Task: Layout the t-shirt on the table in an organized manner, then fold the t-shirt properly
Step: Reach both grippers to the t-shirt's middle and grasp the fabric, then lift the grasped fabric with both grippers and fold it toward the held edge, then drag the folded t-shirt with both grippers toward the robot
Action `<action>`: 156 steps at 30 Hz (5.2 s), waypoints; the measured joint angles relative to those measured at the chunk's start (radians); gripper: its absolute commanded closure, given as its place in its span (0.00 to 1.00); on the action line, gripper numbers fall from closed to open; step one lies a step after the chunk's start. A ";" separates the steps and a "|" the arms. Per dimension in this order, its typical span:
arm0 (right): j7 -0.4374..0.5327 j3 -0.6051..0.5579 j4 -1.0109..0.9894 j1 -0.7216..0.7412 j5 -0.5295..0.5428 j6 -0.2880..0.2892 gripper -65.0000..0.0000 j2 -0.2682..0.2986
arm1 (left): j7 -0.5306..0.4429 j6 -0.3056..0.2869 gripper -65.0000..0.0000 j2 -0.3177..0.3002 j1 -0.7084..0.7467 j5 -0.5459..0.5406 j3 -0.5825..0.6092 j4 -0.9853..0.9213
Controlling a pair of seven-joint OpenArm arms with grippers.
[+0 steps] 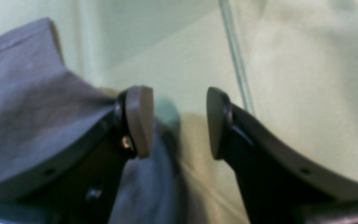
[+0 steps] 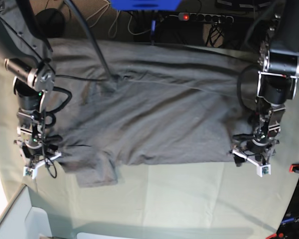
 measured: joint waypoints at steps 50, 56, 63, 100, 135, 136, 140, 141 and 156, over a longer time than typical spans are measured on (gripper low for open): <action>0.062 -0.001 0.009 -0.115 0.010 0.125 1.00 -0.027 | -0.020 0.000 1.00 0.011 0.025 0.000 0.000 -0.058; 0.001 0.005 0.192 -0.226 0.010 0.216 1.00 -0.037 | -0.019 0.003 1.00 0.020 0.026 0.000 0.001 -0.055; -0.057 0.009 0.579 -0.457 -0.005 0.289 1.00 -0.130 | -0.035 0.003 1.00 0.031 0.043 -0.007 -0.002 -0.041; -0.049 0.042 1.004 -0.663 -0.015 0.542 0.42 -0.185 | 0.206 -0.003 0.59 -0.032 0.313 0.000 -0.135 0.380; -0.143 -0.024 0.477 -0.380 -0.014 0.546 0.43 -0.050 | 0.224 -0.006 0.19 -0.047 0.203 0.003 -0.137 0.368; -0.142 -0.024 0.477 -0.380 -0.015 0.546 0.43 -0.050 | 0.225 -0.007 0.19 -0.047 0.197 0.003 -0.137 0.368; -0.142 -0.024 0.477 -0.380 -0.015 0.546 0.43 -0.050 | 0.230 -0.005 0.19 -0.042 0.188 0.004 -0.137 0.364; -0.143 -0.024 0.477 -0.380 -0.015 0.546 0.43 -0.050 | 0.230 -0.004 0.19 -0.042 0.182 0.003 -0.137 0.352; -0.145 -0.024 0.477 -0.380 -0.015 0.546 0.44 -0.050 | 0.161 -0.003 0.19 -0.039 0.111 0.007 -0.131 0.121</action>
